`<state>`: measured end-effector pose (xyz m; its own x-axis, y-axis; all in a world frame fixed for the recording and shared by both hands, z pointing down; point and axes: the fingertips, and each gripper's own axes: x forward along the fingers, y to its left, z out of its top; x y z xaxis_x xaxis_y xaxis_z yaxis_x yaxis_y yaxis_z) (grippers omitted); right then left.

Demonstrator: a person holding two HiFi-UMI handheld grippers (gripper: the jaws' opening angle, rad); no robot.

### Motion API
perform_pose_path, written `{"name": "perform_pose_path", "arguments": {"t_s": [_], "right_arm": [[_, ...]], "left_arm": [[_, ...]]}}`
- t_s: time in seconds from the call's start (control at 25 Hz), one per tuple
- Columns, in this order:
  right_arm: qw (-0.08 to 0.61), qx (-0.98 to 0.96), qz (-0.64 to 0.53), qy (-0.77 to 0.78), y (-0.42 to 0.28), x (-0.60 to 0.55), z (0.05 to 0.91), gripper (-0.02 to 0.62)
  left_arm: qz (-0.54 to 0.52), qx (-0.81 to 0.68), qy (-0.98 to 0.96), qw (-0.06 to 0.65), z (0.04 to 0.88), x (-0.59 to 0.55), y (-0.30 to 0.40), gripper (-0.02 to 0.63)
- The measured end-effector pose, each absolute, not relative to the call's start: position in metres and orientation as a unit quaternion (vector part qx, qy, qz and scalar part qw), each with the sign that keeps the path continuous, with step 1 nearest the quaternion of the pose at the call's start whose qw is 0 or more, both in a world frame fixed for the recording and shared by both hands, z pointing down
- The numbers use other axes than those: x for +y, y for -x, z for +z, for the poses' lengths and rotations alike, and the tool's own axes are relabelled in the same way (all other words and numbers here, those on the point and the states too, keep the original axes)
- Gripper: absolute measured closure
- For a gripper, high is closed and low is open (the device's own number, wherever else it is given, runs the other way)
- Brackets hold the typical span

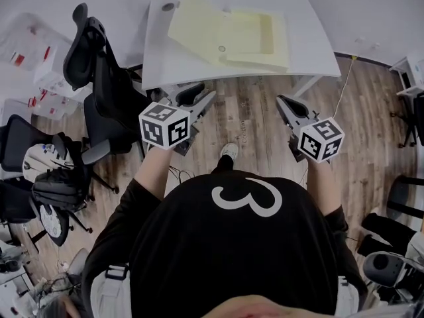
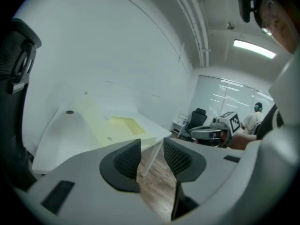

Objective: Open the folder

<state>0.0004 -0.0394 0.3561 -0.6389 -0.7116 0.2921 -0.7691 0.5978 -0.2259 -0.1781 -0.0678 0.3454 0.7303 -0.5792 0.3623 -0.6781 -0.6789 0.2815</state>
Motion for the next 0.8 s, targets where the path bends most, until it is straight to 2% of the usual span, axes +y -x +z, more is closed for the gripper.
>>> {"name": "perform_pose_path", "arguments": {"t_s": [0.36, 0.52, 0.8], "right_arm": [[0.032, -0.918, 0.133, -0.372, 0.023, 0.047, 0.295, 0.571], [0.002, -0.923, 0.128, -0.363, 0.024, 0.075, 0.266, 0.572], [0.014, -0.928, 0.090, -0.362, 0.030, 0.105, 0.251, 0.572]], "left_arm": [[0.080, -0.237, -0.957, 0.148, 0.284, 0.049, 0.113, 0.559], [0.083, -0.233, -0.960, 0.130, 0.275, 0.072, 0.102, 0.575], [0.087, -0.224, -0.964, 0.113, 0.263, 0.105, 0.095, 0.583]]}}
